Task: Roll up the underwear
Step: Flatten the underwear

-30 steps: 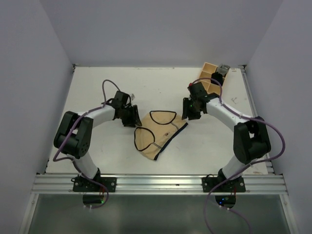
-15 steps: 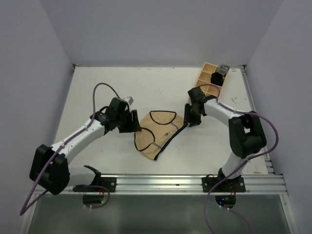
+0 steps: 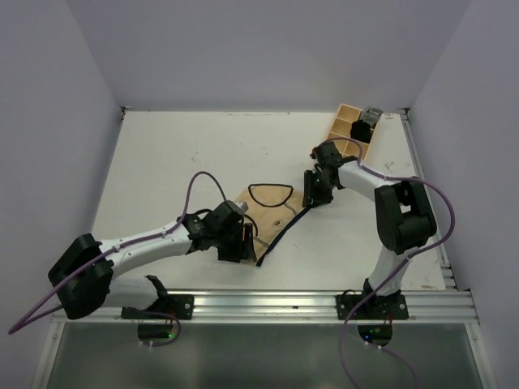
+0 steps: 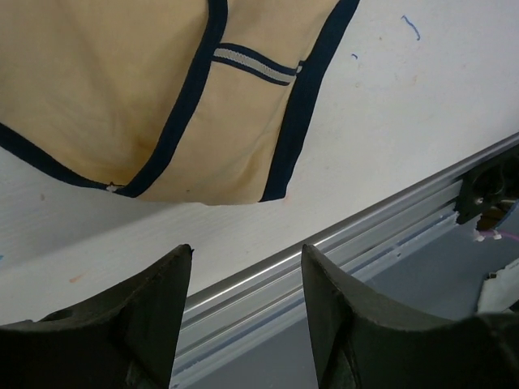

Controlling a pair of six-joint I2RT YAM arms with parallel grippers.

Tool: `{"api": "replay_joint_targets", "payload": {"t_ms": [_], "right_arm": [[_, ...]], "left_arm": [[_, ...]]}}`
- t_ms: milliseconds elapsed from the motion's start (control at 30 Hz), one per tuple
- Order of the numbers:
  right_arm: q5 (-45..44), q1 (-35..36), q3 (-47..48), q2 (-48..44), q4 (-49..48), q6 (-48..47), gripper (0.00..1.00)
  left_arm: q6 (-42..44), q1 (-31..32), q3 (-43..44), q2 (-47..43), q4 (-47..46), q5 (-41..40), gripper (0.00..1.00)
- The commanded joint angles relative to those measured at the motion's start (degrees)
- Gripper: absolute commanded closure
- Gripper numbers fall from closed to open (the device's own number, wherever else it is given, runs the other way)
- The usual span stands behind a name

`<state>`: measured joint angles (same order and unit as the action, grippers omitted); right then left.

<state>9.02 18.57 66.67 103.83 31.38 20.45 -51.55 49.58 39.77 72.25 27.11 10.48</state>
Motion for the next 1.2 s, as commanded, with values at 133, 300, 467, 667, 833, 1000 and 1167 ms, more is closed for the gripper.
{"api": "replay_joint_targets", "payload": {"t_ms": [133,300,467,667,833,1000,1167], "right_arm": [[2.76,-0.46,3.46,1.46,-2.02,-1.11,0.6],[2.68,-0.37,1.8,0.15,-2.99,-0.5,0.6],[1.97,-0.46,1.7,0.23,-2.99,-1.2,0.6],[1.36,-0.55,4.86,2.25,-2.37,-1.29,0.62],[1.53,-0.64,7.15,4.71,-2.28,-1.37,0.65],[3.02,-0.64,7.94,6.29,-2.99,-1.38,0.69],[4.34,-0.64,6.03,4.02,-3.07,-2.16,0.66]], "left_arm": [[-4.35,5.43,5.23,8.25,-4.35,-3.53,0.39],[-4.61,6.84,8.04,13.44,-3.3,-5.64,0.37],[-5.49,6.84,8.04,15.29,-2.77,-6.61,0.4],[-5.23,6.84,6.55,17.49,-1.1,-6.7,0.65],[-4.88,6.84,6.37,16.52,0.83,-7.75,0.73],[-4.0,6.84,6.2,15.56,2.68,-8.72,0.74],[-3.56,6.84,6.37,14.59,3.12,-8.9,0.71]]}}
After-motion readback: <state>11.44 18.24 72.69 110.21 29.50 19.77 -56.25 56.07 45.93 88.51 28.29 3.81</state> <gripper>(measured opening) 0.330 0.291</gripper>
